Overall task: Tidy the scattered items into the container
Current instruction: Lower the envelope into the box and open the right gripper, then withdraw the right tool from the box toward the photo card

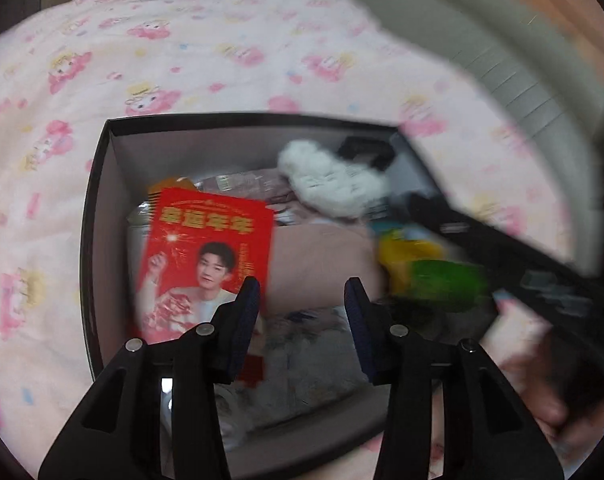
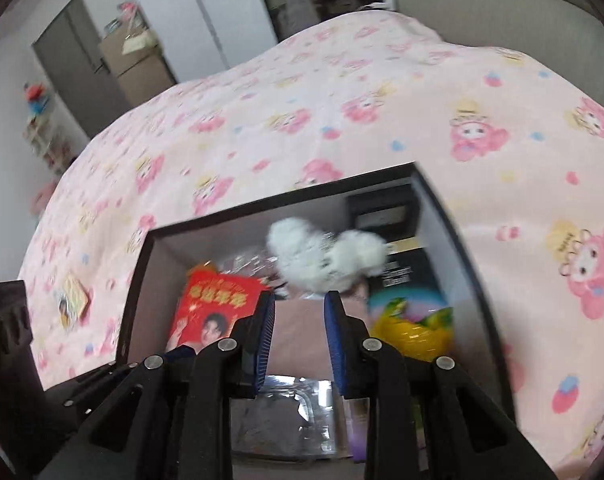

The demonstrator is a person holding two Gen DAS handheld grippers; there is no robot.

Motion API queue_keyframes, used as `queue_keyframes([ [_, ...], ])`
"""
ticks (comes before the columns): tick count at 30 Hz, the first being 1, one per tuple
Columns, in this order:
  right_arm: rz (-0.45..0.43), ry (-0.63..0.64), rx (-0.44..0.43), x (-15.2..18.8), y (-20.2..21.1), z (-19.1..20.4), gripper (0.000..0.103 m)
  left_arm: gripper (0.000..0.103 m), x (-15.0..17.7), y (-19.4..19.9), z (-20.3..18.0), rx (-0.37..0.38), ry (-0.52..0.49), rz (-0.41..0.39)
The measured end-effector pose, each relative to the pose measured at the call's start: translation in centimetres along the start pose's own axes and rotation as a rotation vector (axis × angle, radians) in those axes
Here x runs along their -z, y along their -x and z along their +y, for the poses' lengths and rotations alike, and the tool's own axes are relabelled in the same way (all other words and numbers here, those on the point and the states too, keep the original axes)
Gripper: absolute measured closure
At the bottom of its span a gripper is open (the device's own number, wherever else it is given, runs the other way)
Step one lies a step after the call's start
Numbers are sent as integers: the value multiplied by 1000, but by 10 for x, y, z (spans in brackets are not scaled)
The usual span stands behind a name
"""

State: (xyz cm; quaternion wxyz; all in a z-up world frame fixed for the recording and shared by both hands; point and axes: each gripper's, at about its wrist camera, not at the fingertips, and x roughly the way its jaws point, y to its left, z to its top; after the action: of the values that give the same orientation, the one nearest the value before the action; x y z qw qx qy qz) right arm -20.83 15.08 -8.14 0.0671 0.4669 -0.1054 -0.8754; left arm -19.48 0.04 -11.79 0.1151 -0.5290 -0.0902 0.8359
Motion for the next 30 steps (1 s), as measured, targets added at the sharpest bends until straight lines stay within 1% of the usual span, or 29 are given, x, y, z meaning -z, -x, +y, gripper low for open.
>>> queue_keyframes([
  [2,5,-72,-19,-6,-3,-13,81,60,-8,-19,-8,-186,-55,44],
  [3,11,-103,-35,-8,-4,-17,81,60,-10,-29,-10,-247,-86,71],
  [4,33,-135,-72,-7,-7,-20,81,59,-12,-40,-12,-286,-117,118],
  [5,58,-148,-107,-6,-4,-22,81,59,-12,-48,-11,-299,-128,151],
  [7,79,-163,-150,-8,-8,-23,81,55,-13,-53,-11,-321,-136,161],
  [8,73,-164,-144,-9,-7,-23,81,53,-14,-53,-12,-352,-144,157],
  [9,64,-164,-134,-11,-6,-24,81,52,-15,-51,-11,-367,-141,149],
  [11,53,-173,-123,-13,-5,-27,79,51,-19,-46,-5,-430,-93,124],
  [12,58,-176,-125,-12,-6,-27,76,52,-20,-44,0,-450,-70,118],
  [13,69,-173,-129,-10,-8,-25,75,53,-21,-41,5,-443,-47,120],
  [14,96,-152,-136,-7,-13,-19,75,53,-22,-39,8,-417,-30,119],
  [16,119,-121,-147,-4,-17,-10,75,53,-20,-29,17,-280,22,100],
  [17,116,-105,-148,-4,-17,-6,75,53,-17,-21,23,-200,66,91],
  [19,92,-84,-140,-3,-12,-2,75,53,-10,-3,29,-132,101,44],
  [21,72,-63,-131,-2,-7,2,75,53,-1,22,33,-96,111,-31],
  [24,78,-8,-118,4,-4,13,75,52,5,47,33,-73,122,-71],
  [26,75,27,-114,8,3,23,75,51,10,67,31,-69,122,-116],
  [28,46,71,-111,12,15,32,75,50,12,86,29,-54,116,-153],
  [30,-7,120,-91,21,32,40,73,50,20,101,28,-56,108,-177],
])
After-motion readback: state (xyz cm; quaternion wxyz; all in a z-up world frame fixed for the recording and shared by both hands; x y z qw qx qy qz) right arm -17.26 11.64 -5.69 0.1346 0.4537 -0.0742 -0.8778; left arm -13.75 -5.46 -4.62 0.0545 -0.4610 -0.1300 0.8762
